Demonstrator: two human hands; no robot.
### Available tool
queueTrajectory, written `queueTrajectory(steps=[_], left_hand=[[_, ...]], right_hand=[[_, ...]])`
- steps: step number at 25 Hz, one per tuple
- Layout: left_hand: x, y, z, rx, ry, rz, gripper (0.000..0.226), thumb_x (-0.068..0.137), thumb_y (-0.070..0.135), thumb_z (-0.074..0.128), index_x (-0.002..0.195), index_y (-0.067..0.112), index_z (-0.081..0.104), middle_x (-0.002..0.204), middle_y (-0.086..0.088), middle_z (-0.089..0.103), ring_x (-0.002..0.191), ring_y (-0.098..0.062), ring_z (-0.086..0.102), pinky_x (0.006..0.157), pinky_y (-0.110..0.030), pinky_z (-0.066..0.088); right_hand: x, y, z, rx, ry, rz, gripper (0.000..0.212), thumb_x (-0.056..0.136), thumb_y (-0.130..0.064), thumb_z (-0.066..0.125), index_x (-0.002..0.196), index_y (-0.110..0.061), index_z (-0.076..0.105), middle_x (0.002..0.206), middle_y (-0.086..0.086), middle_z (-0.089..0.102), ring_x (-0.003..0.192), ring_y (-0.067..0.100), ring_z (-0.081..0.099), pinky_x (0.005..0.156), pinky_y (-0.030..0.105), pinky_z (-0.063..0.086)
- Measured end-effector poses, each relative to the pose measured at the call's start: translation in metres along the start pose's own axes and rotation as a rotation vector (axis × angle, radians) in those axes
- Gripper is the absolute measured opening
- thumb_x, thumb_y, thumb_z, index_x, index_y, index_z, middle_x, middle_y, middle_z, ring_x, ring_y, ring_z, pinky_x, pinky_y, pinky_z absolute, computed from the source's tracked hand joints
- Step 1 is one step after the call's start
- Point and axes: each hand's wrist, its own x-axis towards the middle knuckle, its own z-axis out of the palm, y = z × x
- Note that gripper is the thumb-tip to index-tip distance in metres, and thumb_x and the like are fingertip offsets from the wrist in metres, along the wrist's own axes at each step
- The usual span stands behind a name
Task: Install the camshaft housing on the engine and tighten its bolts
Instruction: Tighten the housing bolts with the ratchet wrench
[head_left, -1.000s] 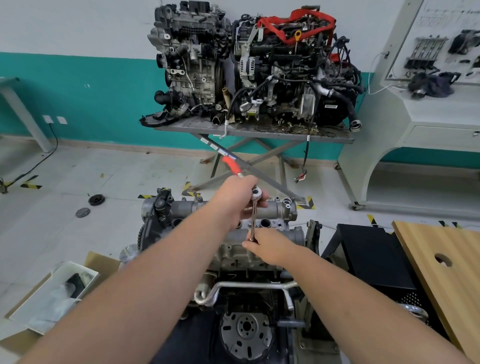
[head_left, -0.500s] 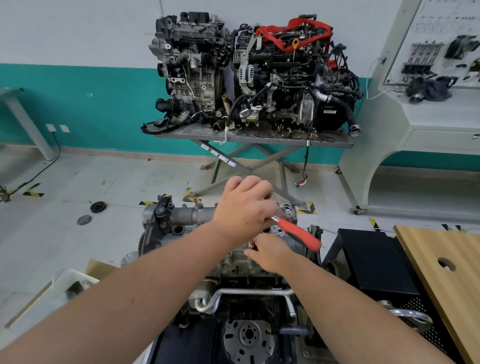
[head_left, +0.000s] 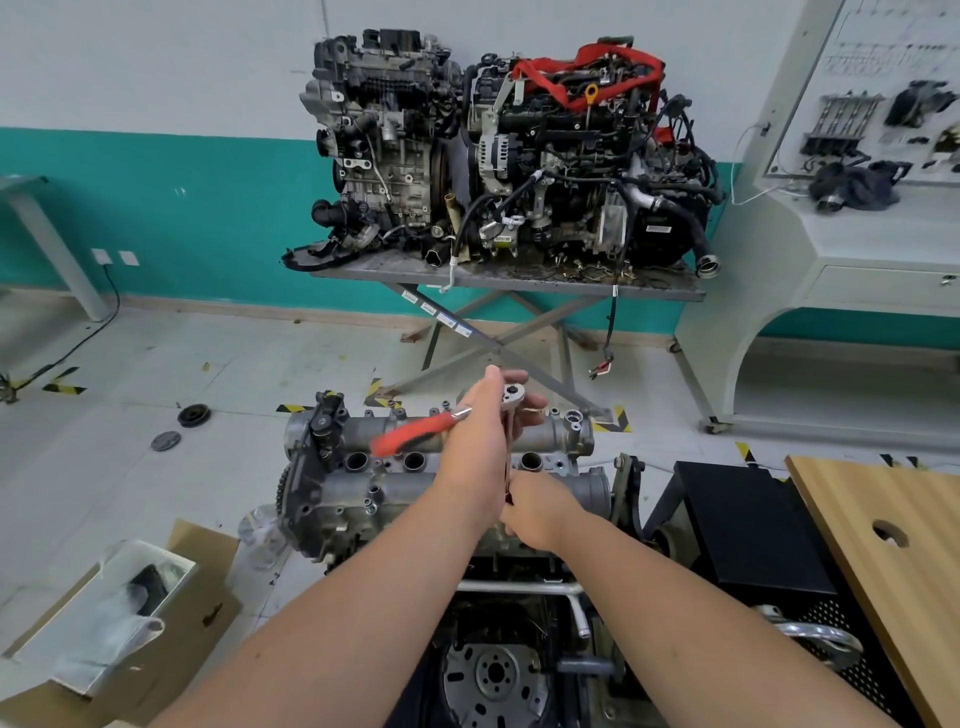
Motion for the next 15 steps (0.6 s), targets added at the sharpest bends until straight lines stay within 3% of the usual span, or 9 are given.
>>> queueTrajectory(steps=[3,7,9,12,15], left_hand=[[0.010,0.015,-0.002,0.034,0.053,-0.183,0.030,0.103,0.038,0.045,0.101,0.013,0.062,0.066,-0.005,0.068,0.060,-0.021,0.066,0.062,-0.033,0.053],[0.017,0.045,0.007,0.527,-0.056,-0.269,0.031,0.097,0.020,0.041,0.107,-0.003,0.059,0.068,-0.007,0.072,0.063,-0.022,0.073,0.092,-0.049,0.056],[0.018,0.058,0.012,0.727,-0.146,-0.275,0.022,0.095,0.013,0.042,0.099,-0.002,0.058,0.064,-0.006,0.071,0.068,-0.024,0.075,0.091,-0.048,0.057],[0.025,0.071,0.021,1.384,-0.328,-0.063,0.016,0.097,0.011,0.046,0.092,0.004,0.060,0.067,-0.001,0.070,0.067,-0.017,0.071,0.068,-0.034,0.054],[0.025,0.068,0.026,1.911,-0.450,0.311,0.020,0.103,0.030,0.046,0.100,0.016,0.059,0.080,0.001,0.060,0.069,-0.017,0.061,0.061,-0.034,0.051]], right_hand=[[0.000,0.000,0.001,0.006,0.015,-0.003,0.015,0.099,-0.036,0.050,0.096,-0.021,0.051,0.088,0.000,0.071,0.090,0.023,0.065,0.082,0.039,0.054],[0.005,0.005,0.001,0.015,-0.005,-0.010,0.014,0.099,-0.039,0.054,0.095,-0.025,0.053,0.078,-0.005,0.070,0.074,0.014,0.062,0.072,0.031,0.051],[0.005,0.008,-0.001,0.067,-0.032,-0.006,0.011,0.097,-0.038,0.058,0.097,-0.027,0.056,0.073,-0.007,0.070,0.068,0.009,0.062,0.066,0.028,0.050],[0.003,0.012,-0.005,0.151,-0.102,-0.017,0.005,0.093,-0.024,0.060,0.098,-0.025,0.058,0.067,-0.006,0.070,0.064,0.007,0.068,0.060,0.024,0.051],[0.003,0.015,-0.010,0.305,-0.128,0.048,0.017,0.092,-0.011,0.047,0.092,-0.024,0.059,0.070,-0.002,0.074,0.061,0.008,0.069,0.066,0.029,0.055]])
